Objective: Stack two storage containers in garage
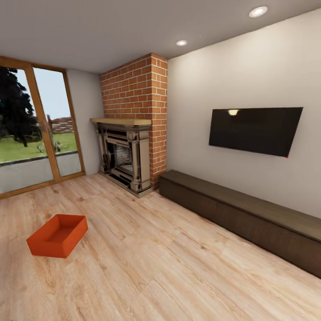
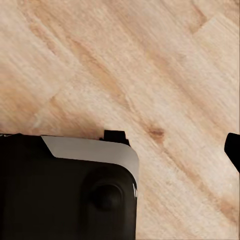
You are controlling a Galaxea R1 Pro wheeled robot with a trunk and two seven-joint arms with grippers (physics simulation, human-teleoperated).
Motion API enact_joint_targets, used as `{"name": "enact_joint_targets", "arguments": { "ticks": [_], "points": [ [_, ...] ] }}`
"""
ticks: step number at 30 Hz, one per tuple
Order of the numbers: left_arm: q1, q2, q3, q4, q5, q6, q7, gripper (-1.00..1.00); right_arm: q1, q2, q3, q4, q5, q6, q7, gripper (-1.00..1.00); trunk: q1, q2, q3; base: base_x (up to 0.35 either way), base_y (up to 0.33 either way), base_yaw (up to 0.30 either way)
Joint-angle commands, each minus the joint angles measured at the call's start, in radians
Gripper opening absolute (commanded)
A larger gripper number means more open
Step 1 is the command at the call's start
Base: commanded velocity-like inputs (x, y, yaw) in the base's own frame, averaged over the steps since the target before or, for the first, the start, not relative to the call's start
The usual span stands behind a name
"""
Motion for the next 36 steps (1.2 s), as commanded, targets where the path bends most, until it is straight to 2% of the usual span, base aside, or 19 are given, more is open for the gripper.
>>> {"name": "enact_joint_targets", "arguments": {
  "ticks": [1, 36],
  "points": [
    [-0.001, 0.0, 0.008, 0.001, 0.0, -0.003, 0.002, 1.0, -0.001, 0.001, 0.009, 0.003, -0.009, -0.006, -0.002, 1.0, 0.001, -0.001, -0.001, 0.322, 0.0, 0.268],
    [-0.001, -0.001, 0.008, 0.001, -0.001, -0.002, 0.002, 1.0, -0.001, 0.001, 0.009, 0.003, -0.009, -0.006, -0.002, 1.0, 0.001, -0.001, -0.001, 0.322, 0.0, 0.268]
  ]
}}
